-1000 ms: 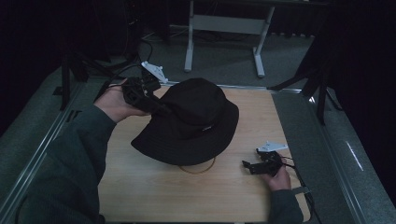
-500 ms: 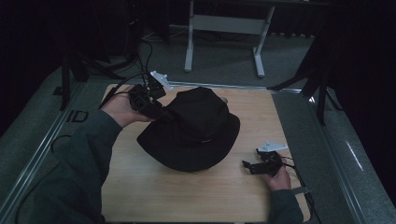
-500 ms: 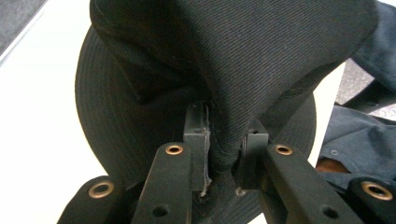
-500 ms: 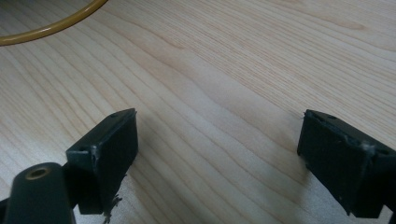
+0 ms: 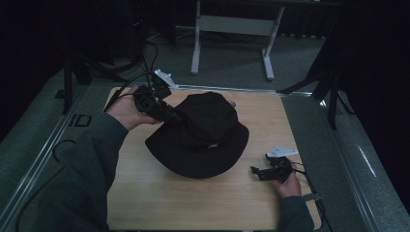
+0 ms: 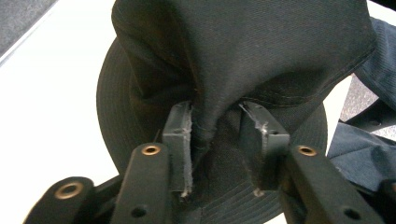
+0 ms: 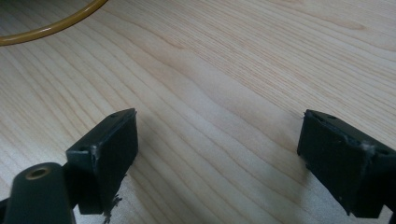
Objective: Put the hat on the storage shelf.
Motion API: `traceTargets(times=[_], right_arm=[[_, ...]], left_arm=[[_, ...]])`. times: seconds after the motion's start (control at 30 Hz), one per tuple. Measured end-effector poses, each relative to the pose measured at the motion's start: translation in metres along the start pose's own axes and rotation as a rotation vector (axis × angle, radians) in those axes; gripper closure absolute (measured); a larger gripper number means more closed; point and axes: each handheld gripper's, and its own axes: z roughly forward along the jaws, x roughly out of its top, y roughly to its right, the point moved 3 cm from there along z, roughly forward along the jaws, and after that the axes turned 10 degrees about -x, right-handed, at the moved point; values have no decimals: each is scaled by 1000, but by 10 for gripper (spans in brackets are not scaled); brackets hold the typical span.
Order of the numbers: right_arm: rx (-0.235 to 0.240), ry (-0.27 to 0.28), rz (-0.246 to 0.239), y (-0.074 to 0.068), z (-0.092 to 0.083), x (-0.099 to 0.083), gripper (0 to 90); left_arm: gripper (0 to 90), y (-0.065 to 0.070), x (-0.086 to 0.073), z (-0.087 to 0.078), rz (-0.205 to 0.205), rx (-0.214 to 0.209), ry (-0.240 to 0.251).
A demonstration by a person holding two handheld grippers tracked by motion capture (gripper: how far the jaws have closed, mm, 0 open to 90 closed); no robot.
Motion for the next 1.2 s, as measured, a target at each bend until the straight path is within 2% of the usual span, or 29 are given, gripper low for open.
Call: traceTargets(times=[0.1,0.13,0.27,0.4,0.77,1.2], right_arm=[[0,-1,1,0,0,0,122],[0,-1,1,0,0,0,122],[0,-1,1,0,0,0,122],[0,-1,1,0,0,0,122],[0,0,1,0,0,0,122],[1,0,0,0,0,0,122]], left_arm=[[540,0,0,-1,-7,-1,2],[540,0,-1,-3,-10,2,6],[411,2,-2,-9,-13,17,23],[359,2,-6,-15,-19,26,38],[338,-3,-18,-25,-40,38,75],[342,-14,-42,-38,-87,75,144]])
